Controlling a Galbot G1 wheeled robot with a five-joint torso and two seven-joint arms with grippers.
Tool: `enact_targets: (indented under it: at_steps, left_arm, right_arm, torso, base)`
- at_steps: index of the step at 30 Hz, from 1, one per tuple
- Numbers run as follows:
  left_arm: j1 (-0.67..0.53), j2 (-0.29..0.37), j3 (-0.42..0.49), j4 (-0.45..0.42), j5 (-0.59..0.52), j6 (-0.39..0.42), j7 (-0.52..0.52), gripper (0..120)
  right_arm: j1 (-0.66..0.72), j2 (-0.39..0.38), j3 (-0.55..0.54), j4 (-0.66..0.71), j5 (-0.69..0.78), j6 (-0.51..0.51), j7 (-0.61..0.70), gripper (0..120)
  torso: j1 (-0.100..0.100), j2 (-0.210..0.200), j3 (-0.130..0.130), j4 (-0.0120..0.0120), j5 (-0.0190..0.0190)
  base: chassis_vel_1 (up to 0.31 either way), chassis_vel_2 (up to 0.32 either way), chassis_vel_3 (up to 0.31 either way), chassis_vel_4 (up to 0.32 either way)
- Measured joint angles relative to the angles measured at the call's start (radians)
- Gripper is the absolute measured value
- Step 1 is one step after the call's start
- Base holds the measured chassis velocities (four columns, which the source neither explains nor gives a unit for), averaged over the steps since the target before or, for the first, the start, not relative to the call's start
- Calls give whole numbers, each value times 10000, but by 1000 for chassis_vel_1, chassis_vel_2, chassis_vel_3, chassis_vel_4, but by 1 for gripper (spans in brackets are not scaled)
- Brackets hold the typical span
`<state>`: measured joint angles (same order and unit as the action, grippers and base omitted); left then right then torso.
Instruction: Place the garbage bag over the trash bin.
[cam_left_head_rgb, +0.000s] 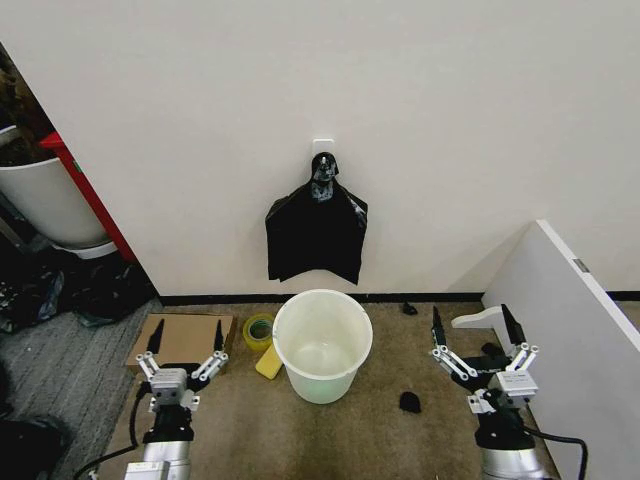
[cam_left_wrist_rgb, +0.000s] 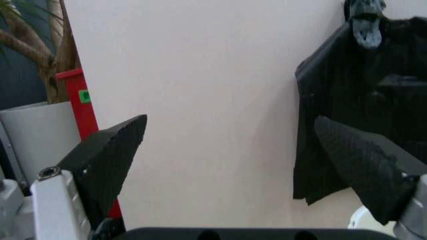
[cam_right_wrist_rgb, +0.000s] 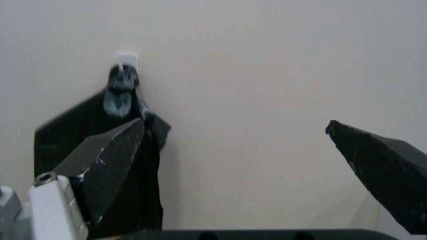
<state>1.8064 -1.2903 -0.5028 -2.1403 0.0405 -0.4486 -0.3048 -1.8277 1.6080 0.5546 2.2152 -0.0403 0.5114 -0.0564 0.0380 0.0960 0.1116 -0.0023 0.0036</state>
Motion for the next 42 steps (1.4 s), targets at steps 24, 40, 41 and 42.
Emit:
enact_targets:
  at_steps: [24,40,41,42]
  left_arm:
    - [76,-211,369,435,690,-252,86,99]
    - [414,-336,136,564,722,-478,56,98]
    - [482,-355,119,590,727,-500,26,98]
    - [513,-366,111,596,737,-511,13,98]
  right_arm:
    - [1074,-335,-6,-1106,1053,-912,111,100]
    - [2469,-1276,-1335,-2083,3064,-1906,-951,100]
    - [2704,-1417,-1559,-2197,3385,-1987,-1163,100]
    - [2854,-1491,-1710,-2272,3602,-2032,-1284,100]
  torso:
    - [0,0,0,1,0]
    - [0,0,0,0,1]
    - [0,0,0,1,0]
    - [0,0,0,1,-1]
  base:
    - [0,0,0,0]
    - [0,0,0,0]
    - [0,0,0,0]
    - [0,0,0,0]
